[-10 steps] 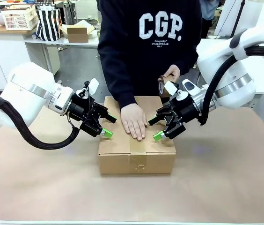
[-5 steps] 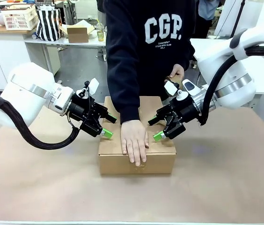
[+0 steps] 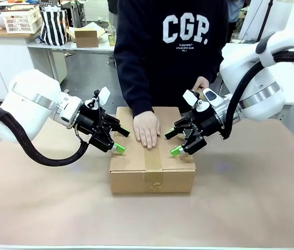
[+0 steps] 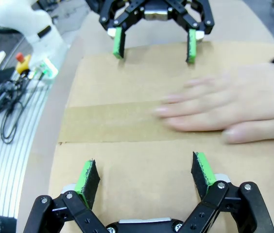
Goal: Pack the gift set into the box.
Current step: Press and hold the closed box until the human finishes sealing it.
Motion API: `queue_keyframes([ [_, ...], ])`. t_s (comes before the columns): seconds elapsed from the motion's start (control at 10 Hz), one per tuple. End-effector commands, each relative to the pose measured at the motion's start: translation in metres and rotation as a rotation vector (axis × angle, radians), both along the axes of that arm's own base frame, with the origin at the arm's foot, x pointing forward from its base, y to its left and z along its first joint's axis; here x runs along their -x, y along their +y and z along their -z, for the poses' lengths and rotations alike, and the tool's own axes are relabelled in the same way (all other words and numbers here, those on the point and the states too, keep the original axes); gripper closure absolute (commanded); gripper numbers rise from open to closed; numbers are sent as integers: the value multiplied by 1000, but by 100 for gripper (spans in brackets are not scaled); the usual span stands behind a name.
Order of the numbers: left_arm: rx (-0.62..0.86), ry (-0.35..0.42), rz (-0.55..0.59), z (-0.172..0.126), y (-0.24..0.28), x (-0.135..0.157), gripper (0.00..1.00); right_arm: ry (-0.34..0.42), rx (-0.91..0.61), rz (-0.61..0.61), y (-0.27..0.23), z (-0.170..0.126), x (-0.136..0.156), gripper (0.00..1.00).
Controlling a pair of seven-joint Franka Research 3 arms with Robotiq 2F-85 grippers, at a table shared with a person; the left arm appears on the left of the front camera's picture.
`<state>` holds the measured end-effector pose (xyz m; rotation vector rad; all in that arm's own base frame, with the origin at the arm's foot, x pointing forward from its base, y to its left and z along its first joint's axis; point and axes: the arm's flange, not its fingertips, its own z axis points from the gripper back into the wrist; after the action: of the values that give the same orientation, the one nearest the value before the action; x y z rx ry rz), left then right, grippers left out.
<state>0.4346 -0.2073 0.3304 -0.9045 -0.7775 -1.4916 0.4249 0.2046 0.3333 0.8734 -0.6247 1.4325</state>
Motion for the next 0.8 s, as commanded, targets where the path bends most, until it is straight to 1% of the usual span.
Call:
queue_keyframes([
  [0.0, 1, 2, -3, 1, 0, 1, 0, -9, -3, 8, 0, 4, 2, 0],
  [0.7, 1, 2, -3, 1, 0, 1, 0, -9, -3, 8, 0, 4, 2, 0],
])
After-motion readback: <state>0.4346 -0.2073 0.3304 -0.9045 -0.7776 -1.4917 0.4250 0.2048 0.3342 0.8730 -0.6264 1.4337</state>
